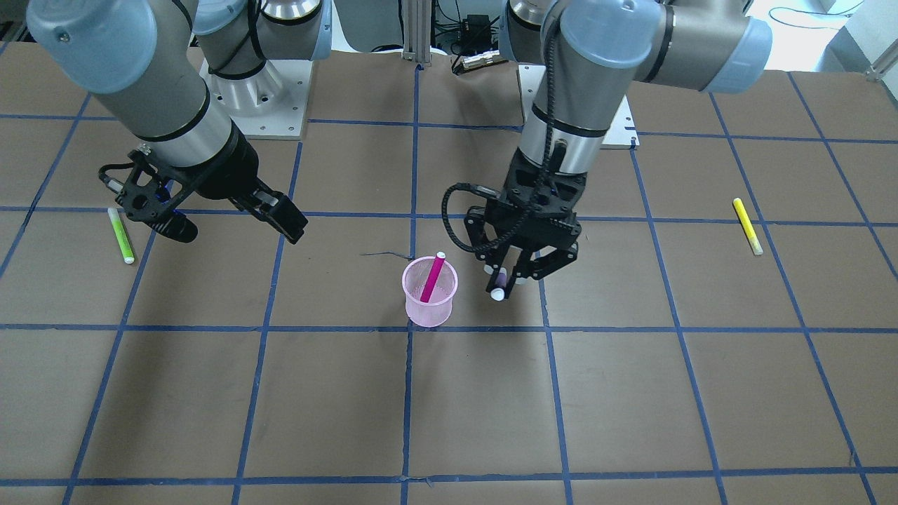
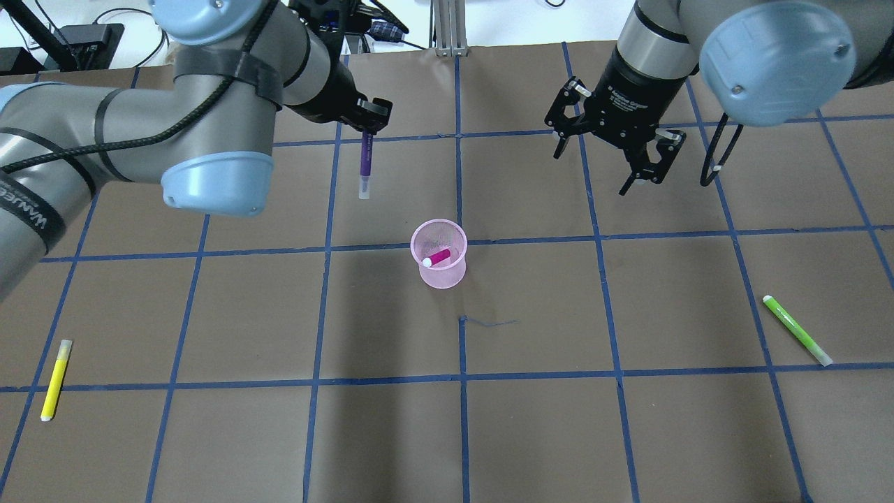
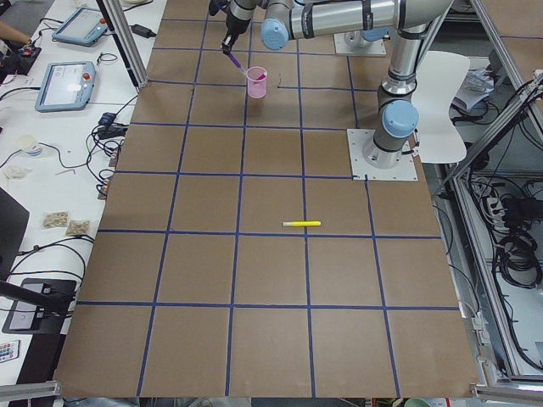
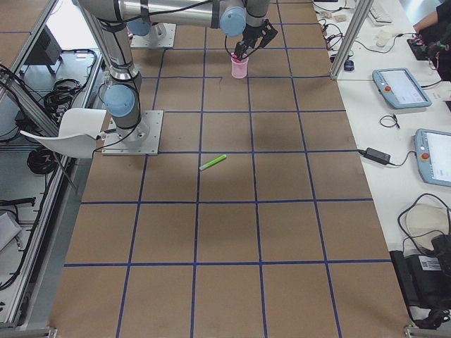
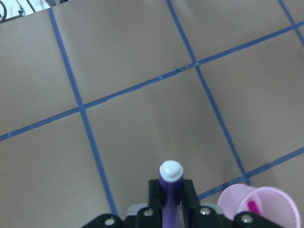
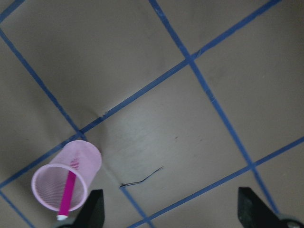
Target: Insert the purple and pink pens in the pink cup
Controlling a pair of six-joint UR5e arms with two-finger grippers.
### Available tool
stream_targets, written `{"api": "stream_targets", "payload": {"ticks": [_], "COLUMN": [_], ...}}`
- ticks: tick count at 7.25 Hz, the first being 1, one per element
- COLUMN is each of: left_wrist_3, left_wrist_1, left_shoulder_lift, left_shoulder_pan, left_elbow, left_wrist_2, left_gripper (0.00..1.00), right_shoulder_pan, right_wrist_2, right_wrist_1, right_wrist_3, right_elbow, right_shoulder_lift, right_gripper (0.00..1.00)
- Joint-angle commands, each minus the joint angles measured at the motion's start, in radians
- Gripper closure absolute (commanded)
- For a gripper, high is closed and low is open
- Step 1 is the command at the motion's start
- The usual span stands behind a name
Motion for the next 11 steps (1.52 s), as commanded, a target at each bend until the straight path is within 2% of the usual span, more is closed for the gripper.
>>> {"api": "stream_targets", "payload": {"ticks": [1, 2, 4, 5, 7, 11], "left_wrist_3": [-0.124, -0.139, -0.160, -0.194, -0.252, -0.246], "left_wrist_1": [0.028, 0.075, 0.281, 0.303, 0.301, 0.301], "left_shoulder_lift": [0.030, 0.013, -0.005, -0.010, -0.022, -0.048], "left_shoulder_pan": [-0.047, -0.047, -0.059, -0.061, -0.071, -0.117], "left_elbow": [-0.049, -0.095, -0.198, -0.203, -0.211, -0.211], "left_wrist_2": [0.010, 0.009, 0.009, 0.006, 0.003, 0.016], "left_gripper": [1.00, 1.00, 1.00, 1.00, 1.00, 1.00], "right_shoulder_pan": [-0.007, -0.008, -0.005, -0.002, -0.002, -0.001], "right_wrist_2": [-0.086, -0.103, -0.132, -0.126, -0.120, -0.132], "right_wrist_1": [-0.012, -0.021, -0.047, -0.048, -0.048, -0.081], "right_wrist_3": [-0.263, -0.271, -0.364, -0.451, -0.467, -0.469], "right_elbow": [-0.013, -0.007, 0.004, -0.001, -0.004, 0.002], "right_shoulder_lift": [-0.008, -0.031, -0.048, -0.051, -0.053, -0.053], "right_gripper": [0.00, 0.00, 0.00, 0.00, 0.00, 0.00]}}
